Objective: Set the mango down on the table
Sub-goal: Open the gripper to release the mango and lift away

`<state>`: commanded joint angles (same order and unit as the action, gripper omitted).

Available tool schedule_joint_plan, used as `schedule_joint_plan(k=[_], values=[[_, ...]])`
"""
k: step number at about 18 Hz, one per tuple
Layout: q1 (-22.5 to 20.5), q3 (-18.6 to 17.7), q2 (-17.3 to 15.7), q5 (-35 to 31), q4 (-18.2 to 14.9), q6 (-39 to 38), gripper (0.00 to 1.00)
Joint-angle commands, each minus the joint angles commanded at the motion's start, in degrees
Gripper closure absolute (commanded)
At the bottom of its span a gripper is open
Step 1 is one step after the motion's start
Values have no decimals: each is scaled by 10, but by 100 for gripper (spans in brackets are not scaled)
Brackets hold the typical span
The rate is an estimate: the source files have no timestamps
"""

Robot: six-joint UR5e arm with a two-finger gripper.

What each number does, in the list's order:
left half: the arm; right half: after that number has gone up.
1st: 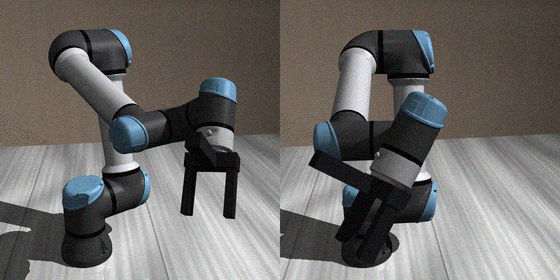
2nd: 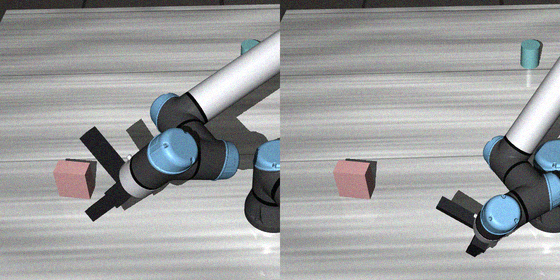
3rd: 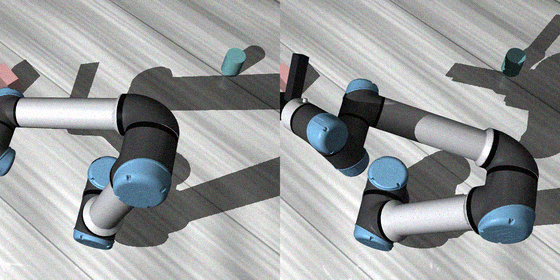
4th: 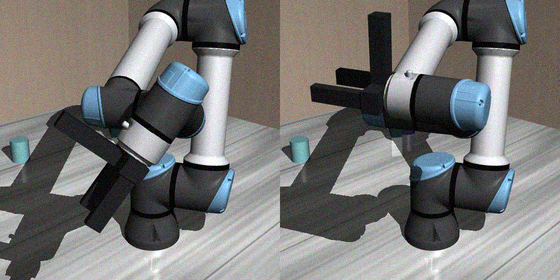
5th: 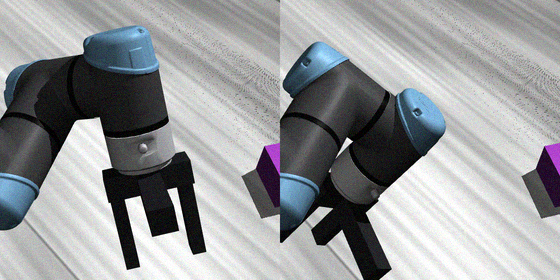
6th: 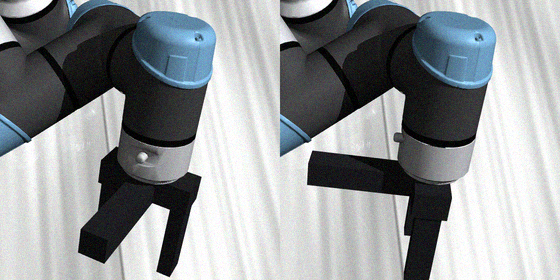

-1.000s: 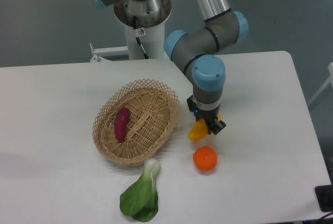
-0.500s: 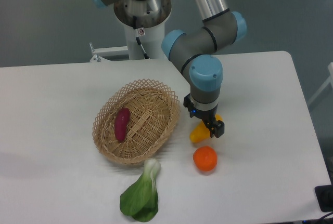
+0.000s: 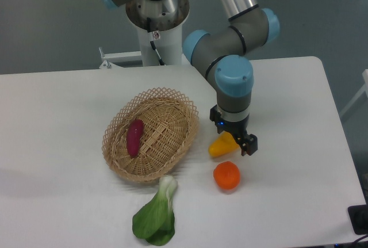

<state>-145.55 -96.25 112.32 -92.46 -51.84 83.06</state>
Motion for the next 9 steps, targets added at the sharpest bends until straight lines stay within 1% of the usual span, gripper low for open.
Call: schedule_joint_plan(k=[2, 5, 6, 7, 9], values=[[-2, 35, 4, 6, -39, 0, 0], [-8, 94, 18, 11, -120, 0, 0], [-9, 110, 23, 11, -141, 0, 0], [-15, 122, 26, 12, -153, 0, 0], [-25, 137, 36, 28, -156, 0, 0]])
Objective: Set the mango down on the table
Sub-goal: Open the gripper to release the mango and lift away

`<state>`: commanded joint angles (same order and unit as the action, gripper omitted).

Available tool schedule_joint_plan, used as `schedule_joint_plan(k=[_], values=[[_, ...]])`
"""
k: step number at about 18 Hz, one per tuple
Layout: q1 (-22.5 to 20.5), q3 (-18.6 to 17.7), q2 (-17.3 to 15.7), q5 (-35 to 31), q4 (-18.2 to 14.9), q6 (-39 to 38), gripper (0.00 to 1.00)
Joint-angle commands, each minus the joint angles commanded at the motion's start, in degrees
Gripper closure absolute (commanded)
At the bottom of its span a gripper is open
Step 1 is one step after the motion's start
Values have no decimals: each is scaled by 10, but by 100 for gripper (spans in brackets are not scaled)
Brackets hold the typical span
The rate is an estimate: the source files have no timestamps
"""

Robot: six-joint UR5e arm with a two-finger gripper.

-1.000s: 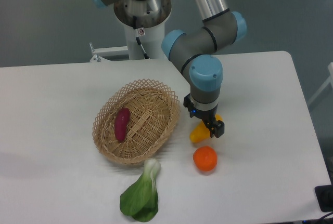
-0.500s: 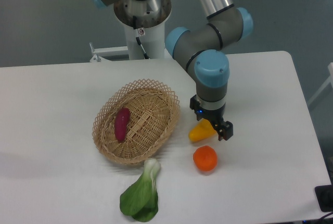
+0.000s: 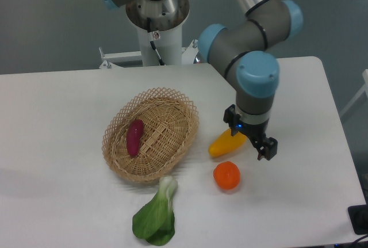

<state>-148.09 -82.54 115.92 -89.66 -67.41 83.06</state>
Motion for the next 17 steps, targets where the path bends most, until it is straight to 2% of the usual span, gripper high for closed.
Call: schedule_joint_plan(k=[7, 10, 17], values=[[-29, 16, 13, 11, 5, 36, 0], [-30, 30, 26, 9, 6, 38, 0], [-30, 29, 29, 6, 9, 38, 0]])
